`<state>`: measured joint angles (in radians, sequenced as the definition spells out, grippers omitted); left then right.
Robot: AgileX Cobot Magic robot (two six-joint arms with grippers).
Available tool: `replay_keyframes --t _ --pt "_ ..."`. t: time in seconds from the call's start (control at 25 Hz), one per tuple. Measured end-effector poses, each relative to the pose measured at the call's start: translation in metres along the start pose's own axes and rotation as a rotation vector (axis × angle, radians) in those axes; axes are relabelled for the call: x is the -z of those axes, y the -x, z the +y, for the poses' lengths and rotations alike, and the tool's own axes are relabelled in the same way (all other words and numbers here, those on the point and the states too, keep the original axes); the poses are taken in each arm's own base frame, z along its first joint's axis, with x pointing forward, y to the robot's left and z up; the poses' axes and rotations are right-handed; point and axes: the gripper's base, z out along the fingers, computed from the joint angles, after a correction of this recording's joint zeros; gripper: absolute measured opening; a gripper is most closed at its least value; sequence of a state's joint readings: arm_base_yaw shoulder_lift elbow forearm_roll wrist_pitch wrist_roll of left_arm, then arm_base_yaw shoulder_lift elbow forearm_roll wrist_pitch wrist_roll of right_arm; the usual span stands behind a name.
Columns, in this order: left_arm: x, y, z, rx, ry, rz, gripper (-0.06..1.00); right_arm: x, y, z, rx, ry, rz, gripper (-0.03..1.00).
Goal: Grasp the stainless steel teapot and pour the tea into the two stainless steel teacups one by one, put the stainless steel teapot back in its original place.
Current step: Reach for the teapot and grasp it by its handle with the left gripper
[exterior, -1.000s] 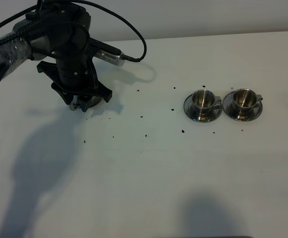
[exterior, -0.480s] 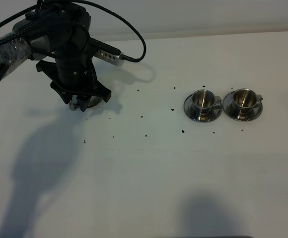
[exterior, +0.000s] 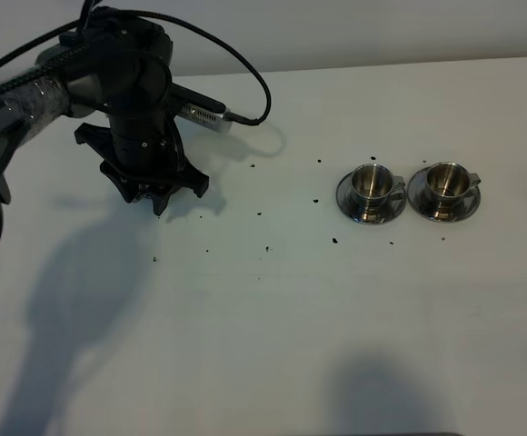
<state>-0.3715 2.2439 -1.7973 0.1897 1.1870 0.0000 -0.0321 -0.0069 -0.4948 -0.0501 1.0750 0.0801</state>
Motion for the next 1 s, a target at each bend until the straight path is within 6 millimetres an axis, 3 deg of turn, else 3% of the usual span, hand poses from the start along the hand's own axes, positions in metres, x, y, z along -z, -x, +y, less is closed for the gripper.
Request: replay_keyframes --t 0.44,0.84,1.0 --pt "0.012 -0.003 0.007 0.011 0.011 -0.028 0.44 0.0 0.0 0.0 -0.001 0.0 0.0 0.29" --pt "0.087 -0.026 0.008 0.078 -0.112 -0.204 0.42 0.0 0.0 0.0 0.0 0.0 0.0 0.29" --pt "0.097 -0.045 0.012 0.112 -0.115 -0.207 0.42 0.0 0.0 0.0 0.0 0.0 0.0 0.29"
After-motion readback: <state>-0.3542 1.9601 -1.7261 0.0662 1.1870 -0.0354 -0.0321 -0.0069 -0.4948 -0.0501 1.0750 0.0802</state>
